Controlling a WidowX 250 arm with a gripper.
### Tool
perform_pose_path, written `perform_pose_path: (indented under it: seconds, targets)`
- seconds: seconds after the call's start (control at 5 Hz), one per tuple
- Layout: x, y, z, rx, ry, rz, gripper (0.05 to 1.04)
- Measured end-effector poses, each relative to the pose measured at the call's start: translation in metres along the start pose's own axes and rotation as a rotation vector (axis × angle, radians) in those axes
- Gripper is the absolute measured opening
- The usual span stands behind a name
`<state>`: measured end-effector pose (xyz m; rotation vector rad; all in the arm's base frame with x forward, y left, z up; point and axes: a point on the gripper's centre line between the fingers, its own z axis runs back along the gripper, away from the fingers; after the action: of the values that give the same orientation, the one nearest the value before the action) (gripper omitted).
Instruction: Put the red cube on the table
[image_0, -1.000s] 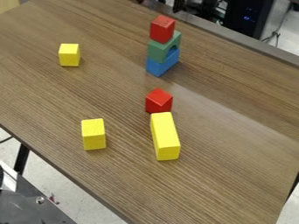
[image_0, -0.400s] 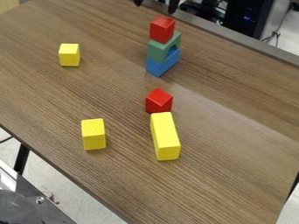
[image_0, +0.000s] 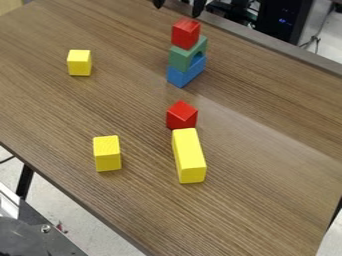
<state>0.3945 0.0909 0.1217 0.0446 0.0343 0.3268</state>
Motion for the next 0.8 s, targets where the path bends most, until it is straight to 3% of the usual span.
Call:
perform_pose_path:
  seconds: [0.2, 0.8]
  targets:
    - [-0.008, -0.0014, 0.0179, -0.01, -0.05, -0.012, 1.001]
    - [-0.0105, -0.0099, 0.0135, -0.034, -0.058, -0.035, 1.001]
